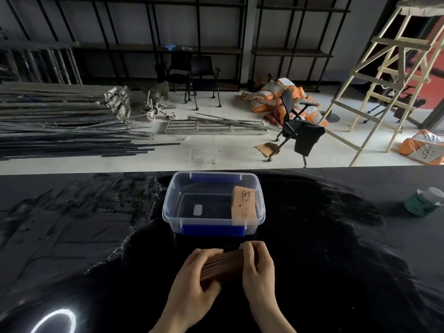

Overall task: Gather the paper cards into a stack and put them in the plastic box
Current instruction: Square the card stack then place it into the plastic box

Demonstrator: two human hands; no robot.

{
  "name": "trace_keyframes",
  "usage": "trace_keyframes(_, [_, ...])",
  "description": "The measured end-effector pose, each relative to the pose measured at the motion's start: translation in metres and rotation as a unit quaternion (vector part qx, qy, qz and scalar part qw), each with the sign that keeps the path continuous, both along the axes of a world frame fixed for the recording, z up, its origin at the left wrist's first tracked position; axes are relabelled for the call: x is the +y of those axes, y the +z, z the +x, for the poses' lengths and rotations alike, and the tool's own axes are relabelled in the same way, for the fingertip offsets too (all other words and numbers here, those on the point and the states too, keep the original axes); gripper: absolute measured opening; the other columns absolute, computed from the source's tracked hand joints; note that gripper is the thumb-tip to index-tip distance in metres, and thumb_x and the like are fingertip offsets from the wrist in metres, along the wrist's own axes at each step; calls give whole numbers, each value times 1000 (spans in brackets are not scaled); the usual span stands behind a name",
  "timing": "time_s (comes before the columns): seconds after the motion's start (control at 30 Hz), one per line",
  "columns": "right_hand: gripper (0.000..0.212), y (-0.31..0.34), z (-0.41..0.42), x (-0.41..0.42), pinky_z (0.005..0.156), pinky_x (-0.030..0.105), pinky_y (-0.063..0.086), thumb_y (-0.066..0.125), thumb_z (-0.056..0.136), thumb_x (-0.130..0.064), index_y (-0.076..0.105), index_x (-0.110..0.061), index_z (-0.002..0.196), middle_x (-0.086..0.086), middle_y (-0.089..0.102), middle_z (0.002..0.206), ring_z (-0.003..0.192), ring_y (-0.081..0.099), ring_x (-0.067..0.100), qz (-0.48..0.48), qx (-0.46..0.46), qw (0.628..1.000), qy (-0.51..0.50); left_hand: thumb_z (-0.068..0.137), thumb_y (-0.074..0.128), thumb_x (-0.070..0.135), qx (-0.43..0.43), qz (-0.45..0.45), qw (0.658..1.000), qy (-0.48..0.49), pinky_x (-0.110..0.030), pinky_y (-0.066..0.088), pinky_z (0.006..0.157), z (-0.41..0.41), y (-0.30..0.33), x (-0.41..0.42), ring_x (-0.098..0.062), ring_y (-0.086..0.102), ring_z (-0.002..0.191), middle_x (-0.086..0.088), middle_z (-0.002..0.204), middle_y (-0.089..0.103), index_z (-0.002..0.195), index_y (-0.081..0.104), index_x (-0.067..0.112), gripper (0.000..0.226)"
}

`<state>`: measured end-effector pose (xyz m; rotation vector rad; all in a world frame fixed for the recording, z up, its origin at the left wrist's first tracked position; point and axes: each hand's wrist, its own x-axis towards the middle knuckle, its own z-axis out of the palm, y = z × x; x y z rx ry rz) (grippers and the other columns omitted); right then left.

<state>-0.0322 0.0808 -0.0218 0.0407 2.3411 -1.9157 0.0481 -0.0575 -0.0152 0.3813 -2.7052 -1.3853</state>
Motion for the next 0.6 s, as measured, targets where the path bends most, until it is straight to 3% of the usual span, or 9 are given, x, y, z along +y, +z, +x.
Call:
trace_keyframes(0.1, [22, -6, 4, -1, 59, 29, 56, 52, 105, -20, 65, -20, 88, 2, 69, 75, 69, 66, 17, -4, 6, 1000, -5, 84, 68, 3, 41, 207, 971, 116, -21, 50, 94, 1, -3, 22, 5, 54, 122, 13, 130, 59, 136, 51, 38, 65])
trace_keyframes(0.17, [23, -8, 5, -1, 61, 36, 57, 51, 105, -21, 64, -19, 87, 3, 68, 75, 68, 66, 18, -16, -7, 1000, -12, 95, 64, 21, 82, 305, 925, 211, -24, 48, 92, -7, -1, 39, 7, 60, 114, 9, 123, 68, 134, 56, 31, 41])
trace_keyframes(0.2, [24, -7, 5, 0, 60, 33, 56, 51, 105, -21, 64, -17, 86, 4, 68, 75, 67, 65, 17, -23, -14, 1000, -14, 99, 58, 31, 98, 319, 910, 248, -28, 49, 93, -13, 1, 44, 6, 63, 109, 9, 116, 72, 130, 59, 31, 31])
trace_keyframes(0.27, [29, -3, 4, 0, 57, 26, 54, 48, 106, -24, 64, -14, 84, 5, 68, 74, 66, 64, 14, -37, -21, 999, -19, 101, 46, 36, 128, 295, 898, 302, -32, 55, 89, -24, 3, 51, -2, 68, 98, 8, 99, 74, 120, 63, 31, 26])
trace_keyframes(0.4, [33, -2, 0, -2, 59, 26, 56, 50, 105, -32, 67, -15, 83, 4, 72, 75, 67, 68, 12, -44, -10, 998, -37, 107, 40, 14, 156, 222, 910, 314, -15, 56, 70, -37, 6, 46, -13, 70, 87, -3, 85, 72, 114, 62, 27, 27])
trace_keyframes(0.5, [18, -8, -1, -2, 63, 25, 55, 55, 104, -20, 67, -21, 91, 1, 71, 79, 76, 68, 9, 0, 40, 999, -33, 106, 39, 15, 130, 173, 929, 300, -28, 59, 72, -34, -6, 43, -5, 69, 86, 0, 85, 72, 110, 60, 36, 30])
trace_keyframes(0.6, [24, -11, 0, -2, 58, 17, 51, 52, 104, -18, 66, -18, 85, 1, 69, 71, 68, 66, 10, 8, 45, 999, -24, 106, 38, 14, 120, 178, 923, 320, -40, 60, 76, -36, -11, 44, -8, 69, 86, 0, 88, 74, 107, 61, 33, 30])
